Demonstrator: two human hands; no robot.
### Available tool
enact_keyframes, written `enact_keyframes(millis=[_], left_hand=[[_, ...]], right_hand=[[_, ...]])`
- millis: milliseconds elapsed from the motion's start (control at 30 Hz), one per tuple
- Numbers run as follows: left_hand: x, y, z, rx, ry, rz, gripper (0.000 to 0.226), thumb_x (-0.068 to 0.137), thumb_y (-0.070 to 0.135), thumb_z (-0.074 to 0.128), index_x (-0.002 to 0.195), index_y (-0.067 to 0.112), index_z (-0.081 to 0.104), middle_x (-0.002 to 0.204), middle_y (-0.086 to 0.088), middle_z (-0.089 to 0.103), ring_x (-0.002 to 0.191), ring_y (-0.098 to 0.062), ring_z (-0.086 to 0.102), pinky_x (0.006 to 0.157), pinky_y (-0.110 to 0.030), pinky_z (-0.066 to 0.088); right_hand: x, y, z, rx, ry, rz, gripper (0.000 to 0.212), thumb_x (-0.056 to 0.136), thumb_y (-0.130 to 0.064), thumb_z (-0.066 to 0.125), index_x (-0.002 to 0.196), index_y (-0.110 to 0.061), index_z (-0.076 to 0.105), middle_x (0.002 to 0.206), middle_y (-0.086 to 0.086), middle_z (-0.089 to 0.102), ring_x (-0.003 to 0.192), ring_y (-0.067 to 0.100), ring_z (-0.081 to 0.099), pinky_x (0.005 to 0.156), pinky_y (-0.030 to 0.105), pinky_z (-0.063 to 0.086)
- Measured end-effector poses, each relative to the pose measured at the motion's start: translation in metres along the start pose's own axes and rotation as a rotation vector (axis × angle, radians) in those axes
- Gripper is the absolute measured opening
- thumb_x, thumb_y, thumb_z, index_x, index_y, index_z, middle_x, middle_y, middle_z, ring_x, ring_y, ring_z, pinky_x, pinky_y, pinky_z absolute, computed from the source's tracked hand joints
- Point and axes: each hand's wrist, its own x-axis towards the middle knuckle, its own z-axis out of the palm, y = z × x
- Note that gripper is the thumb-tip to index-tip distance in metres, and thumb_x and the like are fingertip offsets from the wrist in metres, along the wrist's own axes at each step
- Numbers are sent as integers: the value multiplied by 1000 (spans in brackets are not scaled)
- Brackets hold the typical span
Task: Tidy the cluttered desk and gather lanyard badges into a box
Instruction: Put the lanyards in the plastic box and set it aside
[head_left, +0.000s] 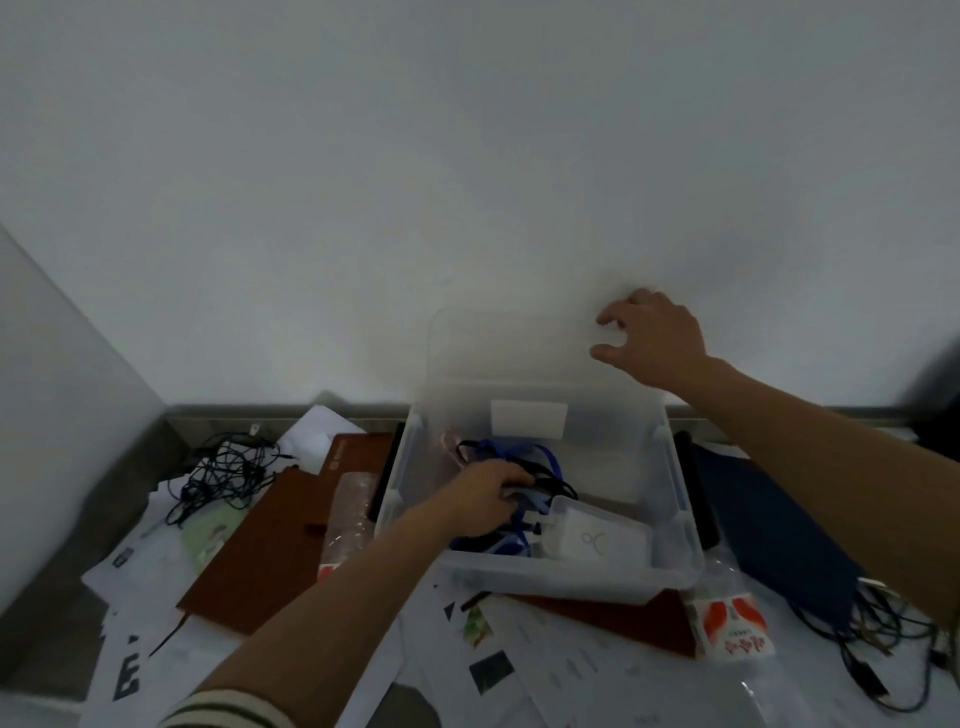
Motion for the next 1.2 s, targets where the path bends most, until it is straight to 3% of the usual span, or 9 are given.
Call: enact_keyframes(millis=[100,267,367,467,600,733,933,1033,1200], left_hand=[[0,14,7,-7,-143,58,30,93,2,50,117,7,68,120,-9,66,110,-23,60,93,-27,45],[-9,15,-4,-107,-145,54,29,93,1,51,114,6,70,117,-4,68,106,-13,61,96,-20,47],[-24,1,-25,-231,70,-6,26,93,1,52,109,8,71,106,-1,69,84,-5,62,71,-6,48],[-37,-18,-52,-428,404,-132,28,93,-4,47,96,14,68,94,-10,71,75,-17,66,60,-21,54],[-54,-41,-82,-774,772,-239,20,93,1,46,97,5,65,77,-16,70,58,-18,62,49,-25,50],[-66,-59,-95,-1056,705,-403,34,98,34,46,94,5,64,74,-16,69,61,-28,63,60,-38,55],[-74,-63,-73,-669,569,-274,36,85,41,69,85,6,69,74,-16,72,59,-21,66,55,-30,54],[-76,-65,-58,-482,563,-252,23,82,34,74,86,13,66,81,-7,71,73,-25,68,71,-41,59],[-77,-71,-53,-399,555,-274,29,78,36,77,89,12,65,82,-6,70,75,-26,68,74,-49,58]], right_hand=[[-4,2,3,71,-89,-17,35,83,-45,67,108,-21,64,116,5,55,107,26,54,83,34,40],[-23,4,-7,320,-43,-4,22,86,-35,70,97,-18,62,103,-3,66,97,17,61,76,28,42],[-29,-1,-32,365,52,5,18,85,-38,70,88,-26,57,90,-11,64,86,11,59,73,26,41],[-42,-8,-55,284,127,-23,17,85,-41,69,87,-29,58,83,-15,60,80,11,56,70,27,39],[-82,-29,-57,145,258,-109,12,86,-32,70,90,-22,64,85,-7,67,75,18,60,67,31,46],[-142,-43,-41,92,211,-206,18,76,-20,78,87,-23,64,89,-4,66,75,18,61,65,36,53],[-205,-48,-14,82,-5,-306,32,67,-50,74,87,-33,56,114,-10,60,104,12,55,82,23,42],[-211,-47,-13,147,-127,-236,32,70,-67,62,89,-44,52,122,-24,47,110,-4,41,87,22,41],[-219,-43,-5,203,-235,-148,32,70,-78,52,82,-48,53,120,-36,39,109,-15,37,94,27,44]])
